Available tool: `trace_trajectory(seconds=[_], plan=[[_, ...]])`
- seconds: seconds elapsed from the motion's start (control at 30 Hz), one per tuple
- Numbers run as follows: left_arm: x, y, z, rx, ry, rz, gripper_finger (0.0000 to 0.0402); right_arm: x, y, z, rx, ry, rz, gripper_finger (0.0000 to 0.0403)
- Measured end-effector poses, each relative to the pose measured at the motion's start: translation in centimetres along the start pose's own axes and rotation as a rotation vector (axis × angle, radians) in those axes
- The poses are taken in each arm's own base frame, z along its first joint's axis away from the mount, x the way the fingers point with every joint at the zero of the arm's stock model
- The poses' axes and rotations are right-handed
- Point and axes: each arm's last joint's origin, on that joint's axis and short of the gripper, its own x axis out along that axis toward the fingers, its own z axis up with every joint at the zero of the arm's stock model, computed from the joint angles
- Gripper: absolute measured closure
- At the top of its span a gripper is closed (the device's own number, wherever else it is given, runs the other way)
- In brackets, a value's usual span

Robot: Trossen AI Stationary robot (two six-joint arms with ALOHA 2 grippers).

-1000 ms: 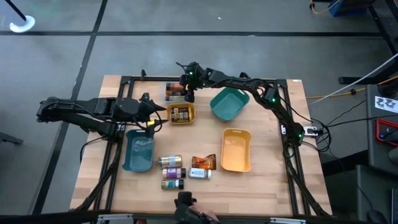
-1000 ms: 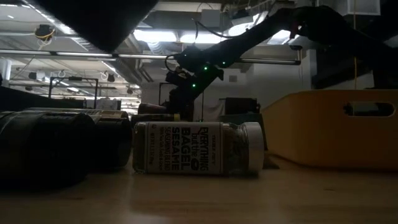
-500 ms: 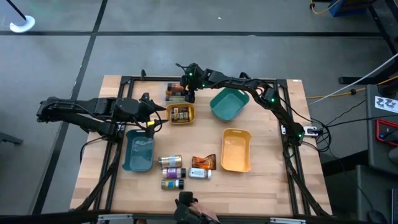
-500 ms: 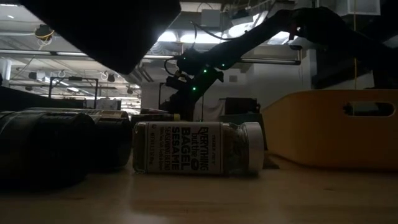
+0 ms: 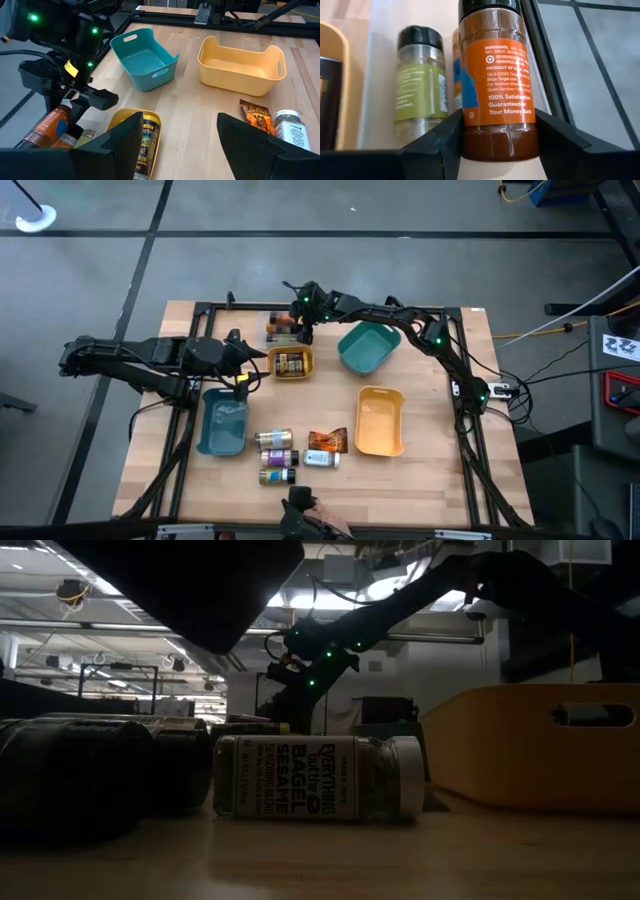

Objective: Sort spices by type
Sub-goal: Put the black seasoning bottle into the transparent bin

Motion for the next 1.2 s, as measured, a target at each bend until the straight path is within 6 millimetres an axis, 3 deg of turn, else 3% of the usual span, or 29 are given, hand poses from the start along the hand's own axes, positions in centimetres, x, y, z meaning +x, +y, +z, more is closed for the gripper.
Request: trace_trajectory(seconds=[0.53, 0.87, 1.1, 1.2], plan=[[0.0, 0.0, 0.0, 0.000, 0.000, 0.000, 0.0164, 0.0, 0.0, 0.0, 0.012, 0.002, -0.002, 0.0194], [0.0, 0.0, 0.0, 0.000, 0.000, 0.000, 0.0164, 0.0, 0.0, 0.1, 0.031, 0.002, -0.017, 0.0120], [0.0, 0.0, 0.0, 0.000, 0.000, 0.000, 0.0164, -0.1, 0.1, 0.2, 0.021, 0.017, -0.030, 0.0118], [0.2, -0.1, 0.0, -0.005, 0.006, 0.000, 0.0164, -1.4, -0.2, 1.2, 0.018, 0.058, -0.064, 0.0118]])
